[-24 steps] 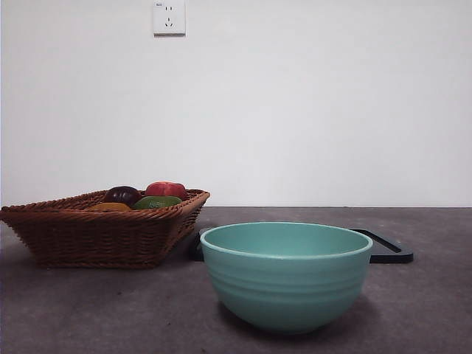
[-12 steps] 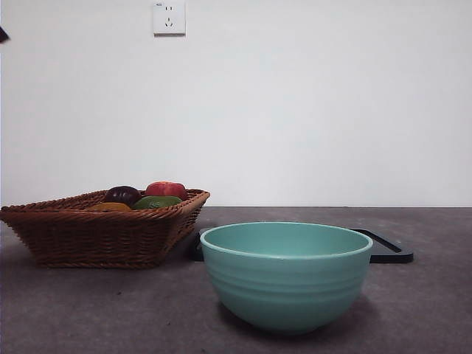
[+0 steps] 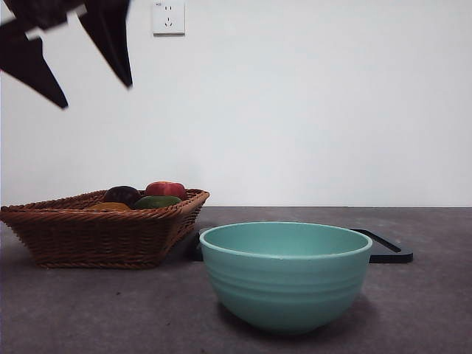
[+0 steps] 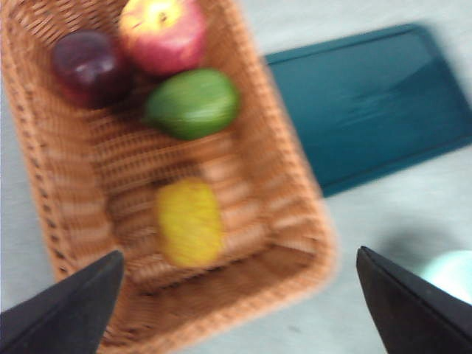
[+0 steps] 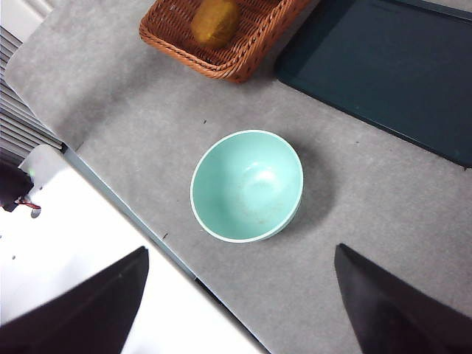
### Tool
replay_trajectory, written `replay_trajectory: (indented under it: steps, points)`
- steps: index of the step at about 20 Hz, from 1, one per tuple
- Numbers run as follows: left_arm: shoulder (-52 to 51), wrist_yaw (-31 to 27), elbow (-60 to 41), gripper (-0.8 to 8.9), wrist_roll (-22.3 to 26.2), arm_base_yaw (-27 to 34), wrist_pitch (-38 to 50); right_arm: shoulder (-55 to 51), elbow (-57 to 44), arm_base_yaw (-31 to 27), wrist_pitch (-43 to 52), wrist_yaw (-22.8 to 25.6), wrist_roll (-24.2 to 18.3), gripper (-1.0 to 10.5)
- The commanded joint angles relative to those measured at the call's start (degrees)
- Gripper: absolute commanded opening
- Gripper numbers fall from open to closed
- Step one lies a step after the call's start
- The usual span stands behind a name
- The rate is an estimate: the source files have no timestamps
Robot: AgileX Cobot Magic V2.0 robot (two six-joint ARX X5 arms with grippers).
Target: Pick up the wifruite, put it on the bowl, pick up the plate, put it on desk
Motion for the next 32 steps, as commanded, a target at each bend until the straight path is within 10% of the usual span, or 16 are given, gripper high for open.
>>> replay_trajectory:
  steps: [1, 17, 22, 32]
  points:
    - [5.6, -2.3, 2.1, 4.96, 2.0, -0.3, 0.4, 0.4, 1.0, 0.3, 0.4, 0.0, 0.1, 4.0]
    - [26.2, -5.2, 2.1, 4.91, 2.7, -0.3, 7.9, 0.4, 1.0, 0.3, 1.5, 0.0, -0.1, 4.0]
    - [26.3, -5.2, 2.1, 2.44, 2.6, -0.3, 7.8, 0.4, 1.0, 0.3, 1.5, 0.0, -0.1, 4.0]
    - [9.3, 0.4, 2.2, 2.40, 2.7, -4.7, 2.2, 0.4, 1.0, 0.3, 2.2, 0.4, -0.1, 4.0]
